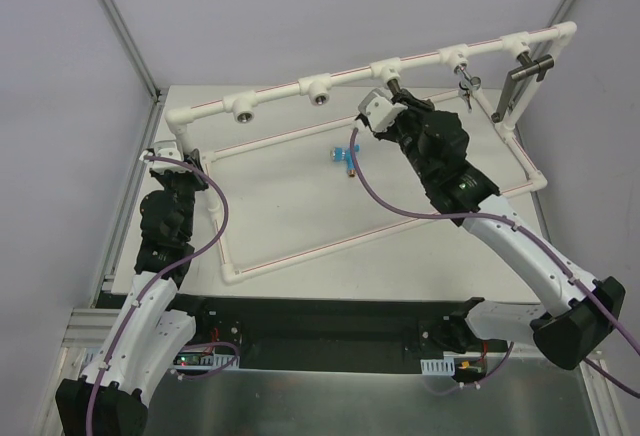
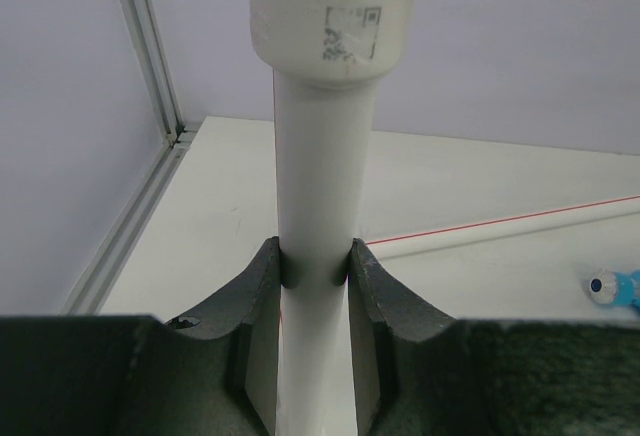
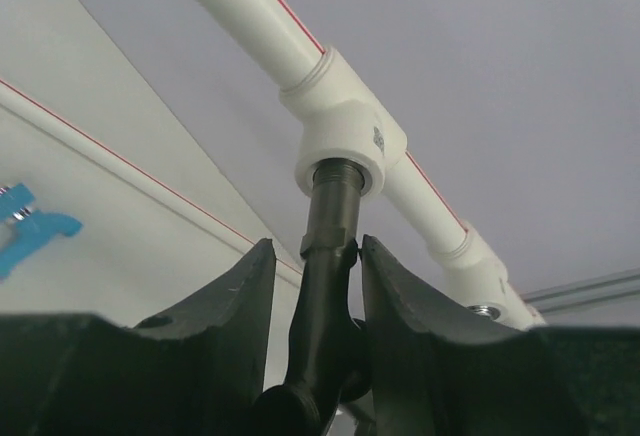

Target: Install the water faucets

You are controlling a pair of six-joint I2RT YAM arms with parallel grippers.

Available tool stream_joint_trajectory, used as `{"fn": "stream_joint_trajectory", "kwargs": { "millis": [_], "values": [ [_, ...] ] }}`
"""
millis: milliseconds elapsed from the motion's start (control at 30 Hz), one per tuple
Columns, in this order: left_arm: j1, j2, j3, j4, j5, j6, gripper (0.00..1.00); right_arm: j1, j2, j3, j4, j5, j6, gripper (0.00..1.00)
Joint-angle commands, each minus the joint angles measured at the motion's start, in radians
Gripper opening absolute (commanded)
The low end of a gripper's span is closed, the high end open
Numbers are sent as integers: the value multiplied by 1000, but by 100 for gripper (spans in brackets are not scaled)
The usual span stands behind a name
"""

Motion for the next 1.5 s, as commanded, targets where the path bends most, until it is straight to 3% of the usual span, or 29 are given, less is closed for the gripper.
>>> {"fn": "stream_joint_trajectory", "kwargs": {
  "millis": [0, 267, 467, 567, 733, 767, 933, 1033, 1233, 1467],
  "values": [
    [-28, 4, 14, 15, 98, -30, 0, -48, 2, 40, -91, -124, 628, 2],
    [-29, -4, 12, 16, 94, -28, 0, -175, 12, 57, -71, -339, 998, 2],
    [-29, -9, 12, 16, 94, -28, 0, -246, 6, 4, -5, -397, 1286, 2],
    [-31, -9, 12, 16, 93, -27, 0, -263, -1, -18, 21, -411, 1322, 2],
    [-33, -9, 12, 15, 93, -25, 0, -263, -23, 22, -17, -431, 1166, 2],
    [-33, -10, 14, 15, 90, -25, 0, -263, -26, 54, -52, -448, 1131, 16],
    [-34, -7, 12, 15, 94, -27, 0, -261, -57, 169, -222, -488, 849, 57],
    [-34, -6, 12, 16, 94, -28, 0, -254, -81, 213, -316, -508, 664, 72],
    [-36, 1, 14, 15, 102, -33, 0, -149, -122, 191, -439, -325, 327, 82],
    [-37, 7, 14, 16, 110, -39, 0, -37, -155, 18, -239, -76, 48, 82]
  ]
}}
